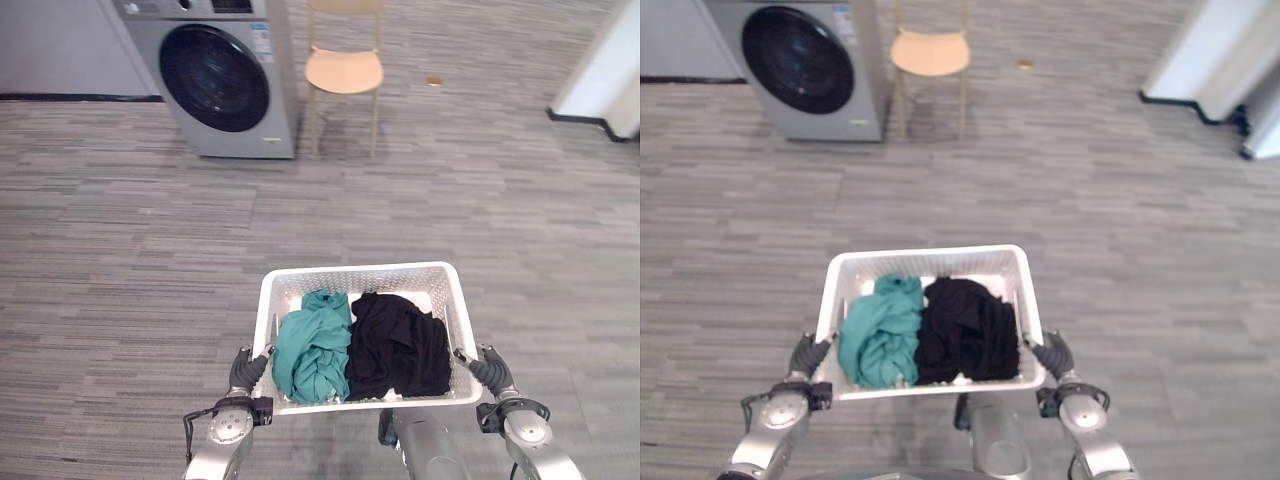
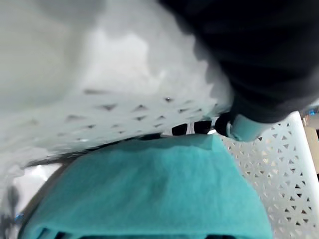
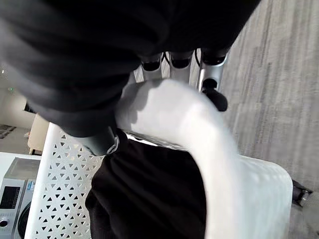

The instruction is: Grab the laundry basket,head to the washer,open it,put in the laundry and shut it.

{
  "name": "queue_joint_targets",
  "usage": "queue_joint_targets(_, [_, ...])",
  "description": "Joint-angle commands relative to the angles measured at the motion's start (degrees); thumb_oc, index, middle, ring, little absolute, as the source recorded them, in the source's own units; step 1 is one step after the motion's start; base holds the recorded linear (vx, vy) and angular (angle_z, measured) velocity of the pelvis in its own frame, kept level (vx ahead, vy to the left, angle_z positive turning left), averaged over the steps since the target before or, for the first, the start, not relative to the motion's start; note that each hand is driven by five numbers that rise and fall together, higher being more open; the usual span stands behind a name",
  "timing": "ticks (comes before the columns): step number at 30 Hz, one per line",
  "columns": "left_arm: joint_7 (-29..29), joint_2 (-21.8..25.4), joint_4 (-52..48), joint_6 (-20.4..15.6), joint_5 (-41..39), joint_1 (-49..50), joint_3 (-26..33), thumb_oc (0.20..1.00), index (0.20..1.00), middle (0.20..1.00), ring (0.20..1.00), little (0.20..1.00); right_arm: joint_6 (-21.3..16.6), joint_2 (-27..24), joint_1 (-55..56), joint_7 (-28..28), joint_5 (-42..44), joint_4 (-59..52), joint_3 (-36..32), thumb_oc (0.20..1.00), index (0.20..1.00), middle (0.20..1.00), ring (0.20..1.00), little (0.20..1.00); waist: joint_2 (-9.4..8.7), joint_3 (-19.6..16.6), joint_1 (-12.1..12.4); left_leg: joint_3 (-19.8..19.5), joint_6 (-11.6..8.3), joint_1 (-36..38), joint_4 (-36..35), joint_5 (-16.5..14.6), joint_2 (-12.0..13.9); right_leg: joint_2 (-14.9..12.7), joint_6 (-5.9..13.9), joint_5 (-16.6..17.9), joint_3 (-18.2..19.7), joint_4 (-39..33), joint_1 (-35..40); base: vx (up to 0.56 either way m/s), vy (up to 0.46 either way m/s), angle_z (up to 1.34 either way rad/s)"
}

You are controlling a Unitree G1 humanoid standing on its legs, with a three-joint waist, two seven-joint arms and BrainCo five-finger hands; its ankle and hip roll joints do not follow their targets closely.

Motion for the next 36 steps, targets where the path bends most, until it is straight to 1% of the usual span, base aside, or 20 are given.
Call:
queue_joint_targets(1, [-4.57, -0.02, -9.92, -6.94, -2.46, -2.08, -1.19, 0.200, 0.200, 0.200, 0.200, 0.200, -7.01, 3.32, -3.57, 5.81, 6.94, -8.14, 0.24, 0.200, 0.200, 0.200, 0.200, 0.200, -1.59, -3.17, 0.37, 3.51, -6.20, -8.21, 14.15, 5.89, 9.61, -3.17, 6.74, 0.20, 2.03, -3.41, 8.45, 0.44, -0.248, 0.97])
queue_joint_targets(2, [-4.53, -0.39, -9.85, -6.72, -3.17, -1.67, -1.10, 0.200, 0.200, 0.200, 0.200, 0.200, -7.18, 2.61, -4.02, 5.52, 7.24, -7.59, 0.40, 0.200, 0.200, 0.200, 0.200, 0.200, -1.29, -2.91, 0.58, 3.75, -6.75, -10.82, 21.60, 9.57, 10.84, -2.93, 5.51, -0.51, 1.21, -3.56, 10.43, 0.45, -0.226, 0.66])
queue_joint_targets(3, [-4.27, -0.33, -9.94, -6.60, -3.76, -1.29, -1.19, 0.200, 0.200, 0.200, 0.200, 0.200, -6.99, 1.95, -4.55, 4.94, 8.38, -8.01, 0.49, 0.200, 0.200, 0.200, 0.200, 0.200, -1.38, -2.10, 1.28, 5.07, -5.61, -14.64, 28.68, 12.44, 12.47, -1.36, 3.35, -3.25, 2.09, -3.71, 14.15, 0.66, -0.287, 0.14])
queue_joint_targets(4, [-4.45, -0.28, -10.14, -6.33, -4.04, -1.34, -0.97, 0.200, 0.200, 0.200, 0.200, 0.200, -6.71, 1.79, -4.43, 4.95, 8.33, -8.30, 0.41, 0.200, 0.200, 0.200, 0.200, 0.200, -2.00, -1.95, 1.95, 5.84, -4.24, -17.24, 28.58, 9.84, 11.53, -1.19, 2.97, -4.62, 2.84, -3.86, 15.85, 0.51, -0.210, -0.36])
queue_joint_targets(5, [-4.45, -0.25, -10.15, -6.32, -4.05, -1.35, -0.97, 0.200, 0.200, 0.200, 0.200, 0.200, -6.70, 1.82, -4.44, 4.95, 8.32, -8.31, 0.39, 0.200, 0.200, 0.200, 0.200, 0.200, -2.14, -2.02, 1.96, 5.88, -4.17, -17.37, 28.55, 9.96, 11.37, -1.35, 3.00, -4.55, 2.88, -3.86, 15.71, 0.46, -0.102, -0.43])
queue_joint_targets(8, [-4.75, -0.40, -10.10, -5.84, -4.09, -1.94, -1.57, 0.200, 0.200, 0.200, 0.200, 0.200, -6.73, 1.06, -4.25, 4.16, 8.63, -8.19, -0.63, 0.200, 0.200, 0.200, 0.200, 0.200, -3.02, -1.43, 3.53, 8.39, -2.27, -24.93, 20.57, 4.93, 9.28, -1.05, 3.19, -8.11, 4.44, -4.92, 20.62, 0.40, -0.048, -0.30])
queue_joint_targets(9, [-4.74, -0.39, -10.10, -5.83, -4.09, -1.96, -1.57, 0.200, 0.200, 0.200, 0.200, 0.200, -6.73, 1.08, -4.26, 4.16, 8.63, -8.19, -0.64, 0.200, 0.200, 0.200, 0.200, 0.200, -3.17, -1.53, 3.51, 8.43, -2.20, -24.96, 20.27, 5.19, 9.09, -1.23, 3.22, -8.05, 4.43, -4.93, 20.47, 0.46, 0.018, -0.41])
queue_joint_targets(10, [-4.59, -0.42, -10.25, -5.55, -3.74, -2.22, -2.02, 0.200, 0.200, 0.200, 0.200, 0.200, -6.86, 1.02, -4.51, 3.86, 8.99, -7.75, -0.77, 0.200, 0.200, 0.200, 0.200, 0.200, -2.34, -1.12, 4.48, 9.04, -2.61, -28.43, 7.99, 9.47, 8.01, 0.06, 3.35, -9.81, 5.21, -5.31, 23.36, 0.47, 0.044, -0.50])
queue_joint_targets(11, [-4.61, -0.46, -10.35, -5.57, -3.46, -2.19, -1.94, 0.200, 0.200, 0.200, 0.200, 0.200, -6.91, 1.08, -4.54, 3.83, 8.76, -7.65, -0.78, 0.200, 0.200, 0.200, 0.200, 0.200, -1.63, -0.96, 5.02, 8.69, -3.20, -29.03, 2.74, 12.46, 7.38, 1.06, 3.45, -10.57, 5.80, -5.43, 24.79, 0.47, 0.042, -0.47])
queue_joint_targets(15, [-4.78, -0.73, -10.78, -5.61, -2.63, -2.19, -1.65, 0.200, 0.200, 0.200, 0.200, 0.200, -7.28, 1.48, -5.09, 3.30, 8.07, -6.94, -1.01, 0.200, 0.200, 0.200, 0.200, 0.200, -0.64, -0.96, 6.08, 10.42, -4.33, -33.39, -7.55, 17.26, 6.46, 2.91, 3.38, -13.58, 7.69, -5.32, 29.12, 0.48, 0.083, -0.32])
queue_joint_targets(17, [-4.70, -0.68, -11.39, -5.72, -2.43, -1.74, -1.30, 0.200, 0.200, 0.200, 0.200, 0.200, -6.96, 1.63, -5.12, 3.30, 7.24, -7.04, -1.00, 0.200, 0.200, 0.200, 0.200, 0.200, -0.90, -1.18, 7.05, 11.52, -4.14, -35.05, -7.47, 18.23, 6.84, 2.71, 3.37, -15.49, 9.91, -4.18, 31.77, 0.60, 0.164, -0.46])
queue_joint_targets(20, [-4.81, -0.65, -11.10, -5.91, -2.51, -1.37, -1.35, 0.200, 0.200, 0.200, 0.200, 0.200, -6.85, 2.84, -4.92, 4.12, 6.25, -6.68, -0.08, 0.200, 0.200, 0.200, 0.200, 0.200, -1.96, -2.61, 8.44, 10.37, -2.63, -35.19, -1.71, 19.23, 6.95, 0.38, 5.82, -16.14, 11.89, 0.62, 34.59, 0.60, 0.216, -0.55])
queue_joint_targets(21, [-4.84, -0.46, -11.04, -5.78, -2.55, -1.49, -1.70, 0.200, 0.200, 0.200, 0.200, 0.200, -6.74, 3.20, -4.76, 4.33, 6.16, -6.62, 0.12, 0.200, 0.200, 0.200, 0.200, 0.200, -2.34, -3.07, 8.56, 10.62, -1.96, -34.89, -0.61, 18.74, 7.08, -0.24, 6.57, -14.69, 12.43, 4.43, 33.10, 0.66, 0.258, -0.45])
queue_joint_targets(22, [-4.18, 0.63, -10.49, -5.68, -2.35, -2.09, -1.96, 0.200, 0.200, 0.200, 0.200, 0.200, -7.04, 4.10, -5.08, 4.34, 6.66, -6.58, 0.42, 0.200, 0.200, 0.200, 0.200, 0.200, -4.15, -3.03, 7.99, 11.30, -0.40, -33.38, 1.81, 15.90, 6.64, -1.66, 8.87, -8.61, 13.30, 15.21, 29.20, 0.47, 0.180, -0.60])
queue_joint_targets(23, [-4.18, 0.61, -10.48, -5.69, -2.35, -2.11, -1.96, 0.200, 0.200, 0.200, 0.200, 0.200, -7.03, 4.09, -5.09, 4.34, 6.65, -6.58, 0.41, 0.200, 0.200, 0.200, 0.200, 0.200, -3.98, -3.19, 8.09, 11.32, -0.43, -33.59, 1.80, 15.98, 6.87, -1.45, 8.82, -8.44, 13.42, 15.18, 28.94, 0.55, 0.207, -0.23])
queue_joint_targets(24, [-3.40, 1.24, -10.24, -5.79, -2.58, -2.56, -1.72, 0.200, 0.200, 0.200, 0.200, 0.200, -7.22, 4.67, -5.27, 4.57, 6.31, -6.91, 0.67, 0.200, 0.200, 0.200, 0.200, 0.200, -4.12, -3.08, 7.36, 11.95, 0.70, -30.02, 1.60, 13.10, 6.68, -4.38, 10.35, -4.62, 10.72, 20.55, 23.78, 0.37, 0.129, -0.25])
queue_joint_targets(28, [-3.32, 1.72, -10.34, -5.98, -3.22, -2.93, -1.48, 0.200, 0.200, 0.200, 0.200, 0.200, -6.84, 4.50, -6.07, 4.48, 5.94, -6.83, 0.66, 0.200, 0.200, 0.200, 0.200, 0.200, -3.17, -2.79, 6.17, 11.22, 1.32, -24.06, 0.45, 9.47, 6.45, -5.03, 8.45, -7.54, 6.56, 17.34, 17.76, 0.31, 0.073, -0.08])
queue_joint_targets(30, [-3.13, 1.74, -10.29, -5.75, -3.33, -2.78, -0.87, 0.200, 0.200, 0.200, 0.200, 0.200, -6.55, 4.42, -6.48, 4.48, 6.05, -6.65, 0.67, 0.200, 0.200, 0.200, 0.200, 0.200, -2.63, -2.43, 5.44, 11.04, 1.04, -21.04, -0.01, 7.38, 6.91, -5.47, 7.53, -9.37, 2.74, 11.44, 15.18, 0.41, -0.010, 0.59])
queue_joint_targets(32, [-3.11, 1.05, -10.38, -5.90, -3.23, -2.66, 0.08, 0.200, 0.200, 0.200, 0.200, 0.200, -6.45, 4.12, -6.79, 4.37, 6.40, -7.00, 0.38, 0.200, 0.200, 0.200, 0.200, 0.200, -2.85, -1.18, 4.18, 10.41, 0.18, -16.17, -0.33, 4.15, 6.54, -5.27, 8.06, -6.19, 0.85, -0.73, 11.36, 0.57, -0.116, -0.13])
queue_joint_targets(36, [-3.19, 0.20, -8.60, -6.94, -1.99, -3.22, 1.02, 0.200, 0.200, 0.200, 0.200, 0.200, -6.43, 4.30, -6.26, 5.08, 6.27, -6.83, -0.12, 0.200, 0.200, 0.200, 0.200, 0.200, -2.68, -0.59, 2.61, 8.46, -2.27, -9.20, 0.88, -1.38, 7.31, -7.24, 10.34, -1.41, 0.69, -8.39, 5.29, 0.57, -0.177, 0.27])
